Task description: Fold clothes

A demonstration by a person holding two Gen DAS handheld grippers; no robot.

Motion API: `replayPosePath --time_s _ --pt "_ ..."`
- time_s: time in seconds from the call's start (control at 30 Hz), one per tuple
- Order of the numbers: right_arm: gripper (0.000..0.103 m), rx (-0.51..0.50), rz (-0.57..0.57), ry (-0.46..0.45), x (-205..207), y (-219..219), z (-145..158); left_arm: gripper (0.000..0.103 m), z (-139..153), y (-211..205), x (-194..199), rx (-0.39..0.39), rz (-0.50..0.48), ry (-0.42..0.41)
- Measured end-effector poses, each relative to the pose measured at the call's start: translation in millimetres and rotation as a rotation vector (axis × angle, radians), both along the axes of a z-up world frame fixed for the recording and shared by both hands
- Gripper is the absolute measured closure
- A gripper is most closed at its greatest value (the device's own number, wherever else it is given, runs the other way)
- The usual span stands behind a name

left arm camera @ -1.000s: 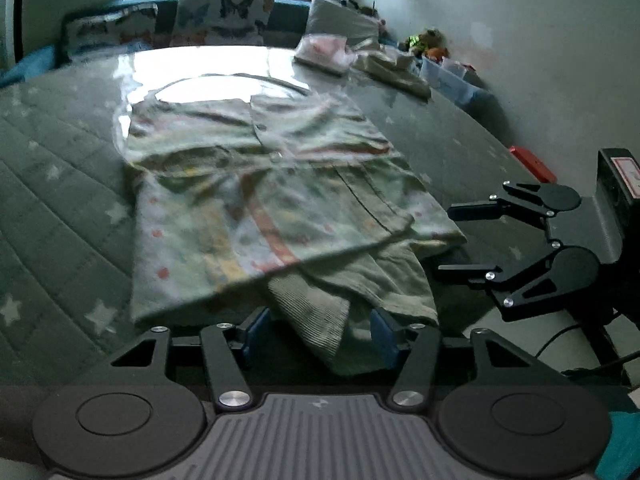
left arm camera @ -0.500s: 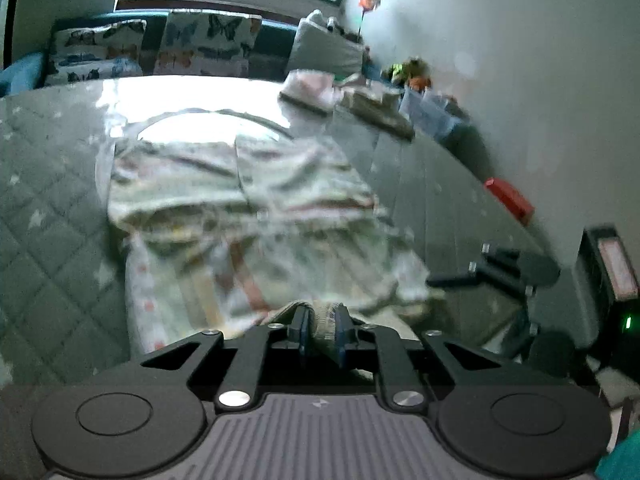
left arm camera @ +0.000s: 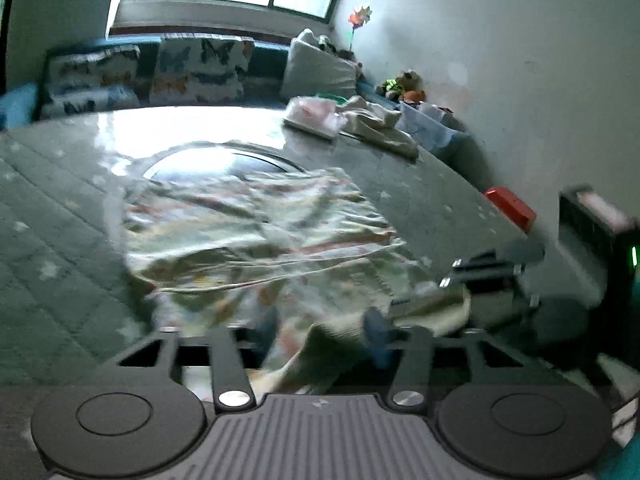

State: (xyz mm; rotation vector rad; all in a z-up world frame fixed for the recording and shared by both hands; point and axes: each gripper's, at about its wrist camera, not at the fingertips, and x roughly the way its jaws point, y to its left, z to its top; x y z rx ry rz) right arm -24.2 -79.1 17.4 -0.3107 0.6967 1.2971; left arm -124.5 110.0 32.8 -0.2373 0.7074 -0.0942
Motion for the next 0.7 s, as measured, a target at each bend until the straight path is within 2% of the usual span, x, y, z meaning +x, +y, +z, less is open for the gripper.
replayPosePath --time_s 0.1,0.23,0.4,0.47,0.53,0.57,0.63,0.7 --pt "0.084 0.021 -0.026 0.041 12.5 0.6 4.2 0.032 -3.5 -0.1 -15.1 0.056 -0.012 -0.016" --pt "0.087 0.043 -0.048 0.053 20.5 2.5 9.1 0.032 -16.3 -10.8 -20.6 0.163 -0.049 -0.008" --pt "0.09 0.059 -0.065 0.045 19.4 0.7 14.5 0.032 -33.1 -24.9 -15.4 0.336 -0.112 -0.023" --pt "0.092 0.069 -0.076 0.045 19.7 -0.5 15.0 0.038 -39.6 -27.9 -14.0 0.402 -0.13 -0.025" --pt "0.093 0.074 -0.087 0.043 19.0 -2.3 15.1 0.058 -45.6 -29.5 -14.3 0.471 -0.15 -0.031" --pt "0.094 0.077 -0.09 0.043 18.7 -2.6 14.6 0.061 -48.2 -29.8 -14.5 0.5 -0.157 -0.033" --pt "0.096 0.086 -0.097 0.041 17.7 -3.1 13.7 0.077 -51.6 -28.0 -14.9 0.539 -0.159 -0.04" --pt "0.098 0.1 -0.099 0.037 15.5 -4.5 14.6 0.085 -51.3 -26.9 -17.0 0.547 -0.158 -0.05"
